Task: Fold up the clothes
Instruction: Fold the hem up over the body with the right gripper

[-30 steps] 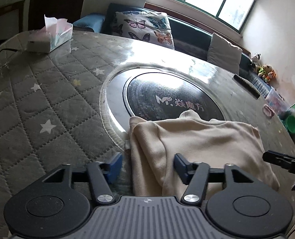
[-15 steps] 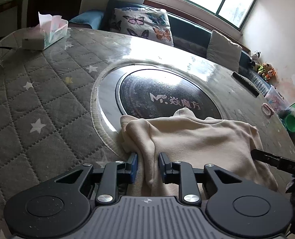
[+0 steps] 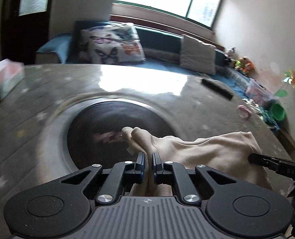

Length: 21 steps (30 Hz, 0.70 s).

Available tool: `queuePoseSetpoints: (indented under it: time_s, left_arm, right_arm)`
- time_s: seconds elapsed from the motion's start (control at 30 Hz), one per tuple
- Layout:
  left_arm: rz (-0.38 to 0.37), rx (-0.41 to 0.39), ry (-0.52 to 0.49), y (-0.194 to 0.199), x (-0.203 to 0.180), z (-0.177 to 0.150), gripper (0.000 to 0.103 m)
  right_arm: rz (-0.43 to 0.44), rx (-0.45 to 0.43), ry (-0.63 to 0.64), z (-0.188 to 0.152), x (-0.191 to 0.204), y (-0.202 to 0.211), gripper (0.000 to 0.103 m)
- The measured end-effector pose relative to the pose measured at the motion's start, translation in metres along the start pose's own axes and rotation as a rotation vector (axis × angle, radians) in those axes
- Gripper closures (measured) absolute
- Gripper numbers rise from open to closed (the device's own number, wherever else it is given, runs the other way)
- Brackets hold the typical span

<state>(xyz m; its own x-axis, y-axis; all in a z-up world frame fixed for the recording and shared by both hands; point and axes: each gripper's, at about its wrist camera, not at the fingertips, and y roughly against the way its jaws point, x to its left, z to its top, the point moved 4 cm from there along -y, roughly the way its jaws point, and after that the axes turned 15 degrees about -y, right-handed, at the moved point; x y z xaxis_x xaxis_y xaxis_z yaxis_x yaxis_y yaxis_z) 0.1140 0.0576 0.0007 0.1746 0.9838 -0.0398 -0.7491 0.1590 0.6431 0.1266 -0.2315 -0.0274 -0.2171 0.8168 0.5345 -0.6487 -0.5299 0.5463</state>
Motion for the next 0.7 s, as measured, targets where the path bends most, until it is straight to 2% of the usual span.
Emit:
queuePoseSetpoints:
  time_s: [0.4, 0.7]
  left_arm:
    - [-0.129, -0.011, -0.117, -0.078, -0.092, 0.067, 0.094]
    - [-0.174, 0.017, -0.181, -0.131, -0.139, 0.096, 0.094]
  right_arm:
    - [-0.185, -0.158, -0.01, 0.065, -0.07, 0.046, 0.09]
    - [-0.277, -0.21, -0.06, 0.095, -0.119, 0.055, 0.09]
